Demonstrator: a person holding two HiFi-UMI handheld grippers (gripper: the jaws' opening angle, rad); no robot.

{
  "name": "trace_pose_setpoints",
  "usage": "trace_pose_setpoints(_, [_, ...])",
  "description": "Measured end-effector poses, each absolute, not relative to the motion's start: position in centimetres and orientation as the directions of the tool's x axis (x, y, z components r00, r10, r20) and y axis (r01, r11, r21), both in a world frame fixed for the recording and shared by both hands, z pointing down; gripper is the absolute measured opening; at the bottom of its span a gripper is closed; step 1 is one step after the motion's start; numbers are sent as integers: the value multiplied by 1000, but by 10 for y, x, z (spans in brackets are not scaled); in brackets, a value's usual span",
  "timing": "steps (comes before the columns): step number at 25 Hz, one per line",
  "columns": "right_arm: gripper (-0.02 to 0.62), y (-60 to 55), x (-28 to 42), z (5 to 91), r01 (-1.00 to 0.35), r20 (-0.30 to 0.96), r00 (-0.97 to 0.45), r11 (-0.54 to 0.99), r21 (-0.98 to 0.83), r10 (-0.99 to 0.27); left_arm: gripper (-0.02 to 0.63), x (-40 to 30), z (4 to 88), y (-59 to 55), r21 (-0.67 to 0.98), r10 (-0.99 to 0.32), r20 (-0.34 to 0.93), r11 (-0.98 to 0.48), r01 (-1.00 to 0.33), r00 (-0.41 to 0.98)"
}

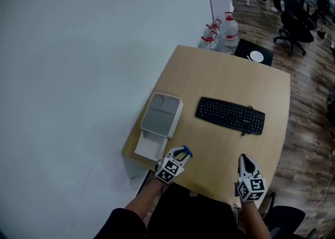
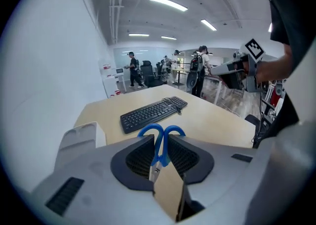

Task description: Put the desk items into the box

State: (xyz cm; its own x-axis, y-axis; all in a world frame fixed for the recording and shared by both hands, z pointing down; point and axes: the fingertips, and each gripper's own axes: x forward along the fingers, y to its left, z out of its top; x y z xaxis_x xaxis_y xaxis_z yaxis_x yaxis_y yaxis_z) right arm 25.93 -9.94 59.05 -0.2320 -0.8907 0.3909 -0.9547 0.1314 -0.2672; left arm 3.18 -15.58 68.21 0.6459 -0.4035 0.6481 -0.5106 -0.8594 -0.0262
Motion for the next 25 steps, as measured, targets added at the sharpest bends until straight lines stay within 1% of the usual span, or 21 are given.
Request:
trace_pose_setpoints(9, [60,-130,174,574,-939,382,-324,245,-242,-865,84,-48,654,-166,33,-512,552,-776,-630,659])
trace_pose_setpoints(16, [60,-142,91,572,-920,391,-387,323,-221,-835,84,-124,645,-180,75,-603,488,-691,-719,631])
trace_pose_setpoints(20, [60,-149,45,565,-909,393,-415,356,-217,-821,84,-158,635,-183,35,-619,474,-697,-716,626])
trace_pose_setpoints(25, [60,-155,-4,552,-902,389,-431,380,-204,-814,84,-185,641,-182,-34,-586,508,-746,-665,631])
